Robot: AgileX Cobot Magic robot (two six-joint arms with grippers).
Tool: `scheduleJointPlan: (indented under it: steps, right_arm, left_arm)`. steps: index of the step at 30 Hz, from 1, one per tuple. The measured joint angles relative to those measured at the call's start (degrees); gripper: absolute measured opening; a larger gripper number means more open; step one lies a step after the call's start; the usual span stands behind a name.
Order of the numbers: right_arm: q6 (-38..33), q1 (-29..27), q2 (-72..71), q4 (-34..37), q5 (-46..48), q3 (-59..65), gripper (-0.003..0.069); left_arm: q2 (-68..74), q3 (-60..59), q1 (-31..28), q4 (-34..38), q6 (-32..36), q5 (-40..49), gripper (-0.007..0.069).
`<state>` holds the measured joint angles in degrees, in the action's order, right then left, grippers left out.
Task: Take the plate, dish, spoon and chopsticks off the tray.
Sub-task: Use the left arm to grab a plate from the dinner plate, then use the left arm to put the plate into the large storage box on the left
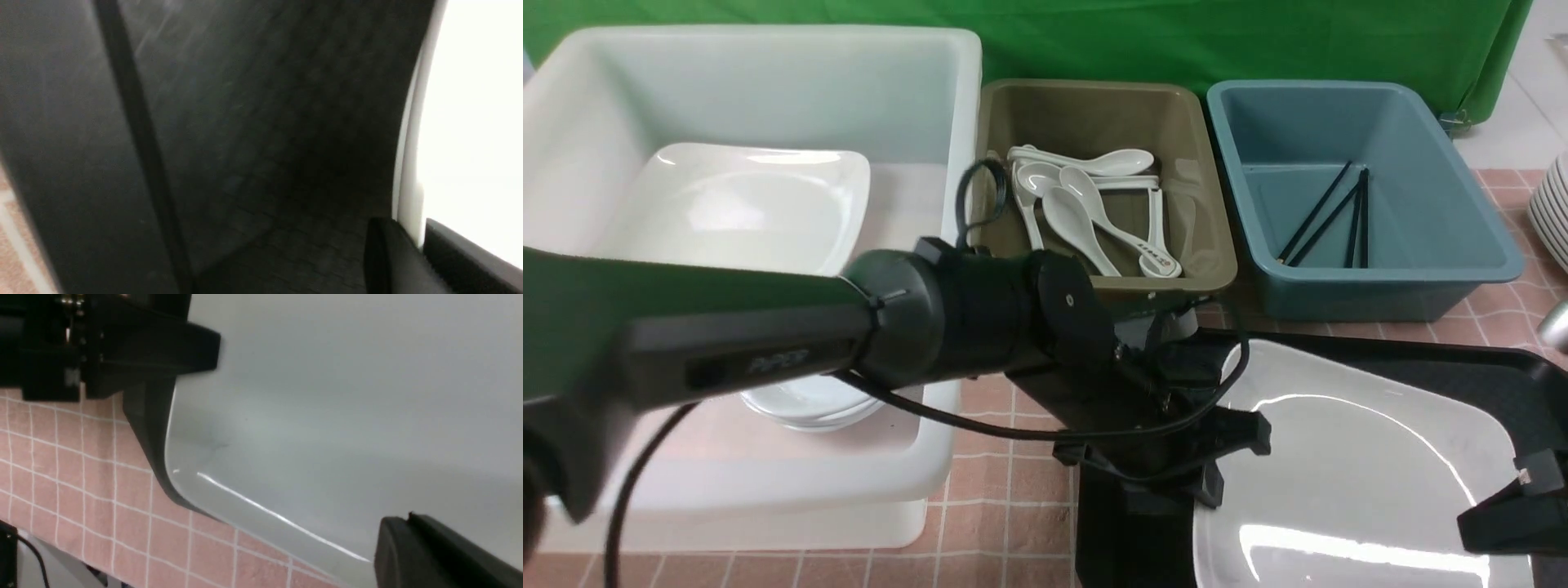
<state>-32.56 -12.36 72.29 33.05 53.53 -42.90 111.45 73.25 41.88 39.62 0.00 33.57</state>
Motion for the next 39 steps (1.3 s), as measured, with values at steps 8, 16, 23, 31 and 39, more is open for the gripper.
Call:
scheduleJointPlan:
  steps: [8,16,23,31,39]
  right_arm:
    - [-1.2,0.0,-8.9,0.1,-5.2,-1.1,0.0074]
    - [-4.4,0.0,-22.9,0.4,-11.0,-0.4,0.0074]
    - [-5.2,0.0,-23.0,0.7,-12.5,1.0,0.0074]
    - [-5.2,0.0,-23.0,0.8,-13.1,1.1,0.0074]
    - [-5.1,0.0,-22.9,0.9,-13.4,1.1,0.0074]
  left_arm:
    - [-3.5,0.0,-0.4,-1.2,0.0,0.2,0.0017]
    - [-10.0,-0.3,-5.8,-1.2,1.1,0.9,0.0021]
    - [-19.8,-0.3,-13.3,-0.6,1.7,1.3,0.0022]
    - [-28.1,-0.3,-24.8,-0.5,3.2,6.3,0.0022]
    - [-32.7,-0.4,-35.8,-0.5,4.3,8.8,0.0022]
